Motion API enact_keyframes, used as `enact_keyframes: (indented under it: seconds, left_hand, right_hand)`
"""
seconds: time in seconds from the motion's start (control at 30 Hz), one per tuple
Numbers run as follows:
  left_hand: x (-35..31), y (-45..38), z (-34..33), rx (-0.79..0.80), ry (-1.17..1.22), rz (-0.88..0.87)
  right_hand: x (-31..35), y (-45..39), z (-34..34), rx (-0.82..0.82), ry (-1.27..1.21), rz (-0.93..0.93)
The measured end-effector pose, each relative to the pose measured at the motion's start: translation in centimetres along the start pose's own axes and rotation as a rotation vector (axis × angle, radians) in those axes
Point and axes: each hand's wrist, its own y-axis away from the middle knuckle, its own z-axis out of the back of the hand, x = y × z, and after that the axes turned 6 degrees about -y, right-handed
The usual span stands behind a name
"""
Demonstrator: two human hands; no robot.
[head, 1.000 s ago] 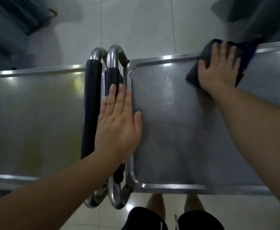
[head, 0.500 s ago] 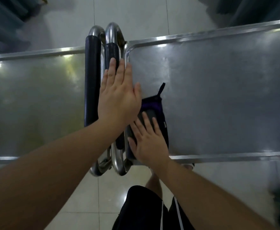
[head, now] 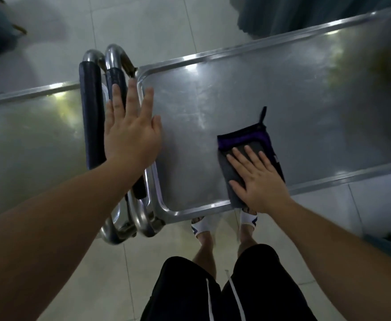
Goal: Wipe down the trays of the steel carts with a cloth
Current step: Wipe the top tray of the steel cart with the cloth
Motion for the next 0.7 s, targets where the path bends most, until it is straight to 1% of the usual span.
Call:
enact_keyframes:
  seconds: [0.1,0.2,0.27,0.3,0.4,0.43,0.47,0.57,0.7]
  left_hand:
    - [-0.1,0.1,-0.1,-0.044,-0.113,-0.024]
    - [0.0,0.1,-0.1,-0.065,-0.134,-0.06]
    - [0.1,0.2,0.1,-0.082,-0.157,-0.123]
    - [-0.1,0.3,0.3,-0.085,-0.189,-0.19]
    - [-1.5,0.3,0.7,-0.024,-0.337,-0.499]
    - [-2.6,0.3,0.8,0.001,-0.357,-0.549]
    - [-3.9,0.4,1.0,0.025,-0.349,-0.544]
    - [-9.4,1.2,1.5,0.09,-0.224,-0.395]
    - [-17.5,2.8,0.5,0.142,-0.052,-0.234]
  right_hand:
    - [-2.5,0.5,0.8,0.022,-0.004,-0.072]
    - [-2.2,0.0,1.3,0.01,-0.033,-0.095]
    - [-1.6,-0.4,1.5,-0.013,-0.051,-0.108]
    - [-1.5,-0.5,1.5,-0.015,-0.057,-0.102]
    - [-2.1,-0.2,1.3,0.005,-0.064,-0.066]
    - [-2.2,-0.2,1.2,-0.002,-0.067,-0.066]
    - [-2.4,-0.3,1.1,-0.004,-0.079,-0.069]
    - [-3.4,-0.3,1.5,0.003,-0.113,-0.048]
    - [-9.2,1.0,2.6,0.013,-0.112,-0.019]
